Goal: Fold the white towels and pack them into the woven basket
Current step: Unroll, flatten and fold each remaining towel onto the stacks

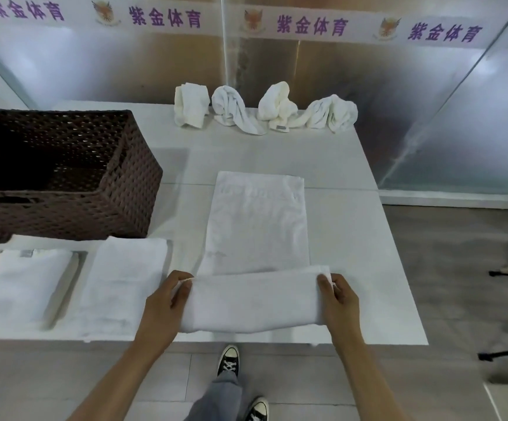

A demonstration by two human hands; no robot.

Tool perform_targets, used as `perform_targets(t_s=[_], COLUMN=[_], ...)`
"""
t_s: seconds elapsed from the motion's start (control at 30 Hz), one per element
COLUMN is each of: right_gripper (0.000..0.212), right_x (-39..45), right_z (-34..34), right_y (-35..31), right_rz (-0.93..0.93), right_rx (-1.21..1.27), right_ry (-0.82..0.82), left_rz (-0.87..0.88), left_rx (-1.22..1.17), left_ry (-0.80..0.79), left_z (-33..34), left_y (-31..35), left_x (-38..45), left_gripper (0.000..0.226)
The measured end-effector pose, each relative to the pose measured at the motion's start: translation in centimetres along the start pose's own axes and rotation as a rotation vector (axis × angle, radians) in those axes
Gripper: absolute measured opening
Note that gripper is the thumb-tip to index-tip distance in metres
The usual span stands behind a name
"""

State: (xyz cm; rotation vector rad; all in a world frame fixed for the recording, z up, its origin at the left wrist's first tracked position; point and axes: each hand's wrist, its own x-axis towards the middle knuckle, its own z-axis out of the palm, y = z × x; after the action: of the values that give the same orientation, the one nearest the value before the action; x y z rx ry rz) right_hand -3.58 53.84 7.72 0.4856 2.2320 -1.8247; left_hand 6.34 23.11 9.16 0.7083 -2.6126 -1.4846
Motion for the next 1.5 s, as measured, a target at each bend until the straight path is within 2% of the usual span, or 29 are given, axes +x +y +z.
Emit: perform_targets(t_s=[0.17,0.3,0.43,0.53,0.6,0.7,0.77,1.07,1.2,1.4,1.5], right_gripper=[0.023,0.022,0.019,0.020,0.023,0.027,0.028,0.024,0.024,0.016,0.014], right_x=[-2.4,-2.9,-1.5,0.8,2.6,5.5,7.7,18.2,22.8,28.3,29.7], right_z=[-1.2,-1.8,-2.0,-1.6,-1.0,0.4,1.4,5.8,7.1,8.2,8.4], right_y=[2.9,2.7,1.1,-0.7,-1.9,-3.8,-5.0,-9.2,-8.9,-6.4,-5.0], right_rz=[0.029,0.042,0.019,0.018,0.012,0.009,0.012,0.118,0.151,0.170,0.158], right_rx=[-0.022,0.007,0.014,-0.006,-0.006,-0.015,-0.004,-0.016,-0.014,-0.037,-0.064], right_ry=[-0.032,-0.047,-0.023,-0.014,-0.012,0.003,0.016,0.062,0.091,0.127,0.156], left_rz=[-0.069,-0.119,-0.174,-0.232,-0.271,-0.315,-0.317,-0.257,-0.241,-0.251,-0.273], left_rx=[0.111,0.126,0.003,-0.217,-0.300,-0.407,-0.443,-0.365,-0.341,-0.305,-0.266], left_ry=[0.011,0.033,0.101,0.232,0.258,0.261,0.258,0.206,0.157,0.119,0.091], left_z=[0.8,1.0,1.1,0.8,0.5,0.1,0.0,1.5,3.3,6.9,8.0], left_y=[-1.9,-2.3,-0.7,0.9,1.9,2.3,2.7,3.6,3.1,1.0,-0.8], left_x=[-3.6,-4.6,-2.6,0.4,2.8,6.9,9.9,22.5,27.9,33.6,35.5], left_gripper=[0.016,0.015,0.015,0.014,0.011,0.033,0.036,0.007,0.002,0.012,0.006])
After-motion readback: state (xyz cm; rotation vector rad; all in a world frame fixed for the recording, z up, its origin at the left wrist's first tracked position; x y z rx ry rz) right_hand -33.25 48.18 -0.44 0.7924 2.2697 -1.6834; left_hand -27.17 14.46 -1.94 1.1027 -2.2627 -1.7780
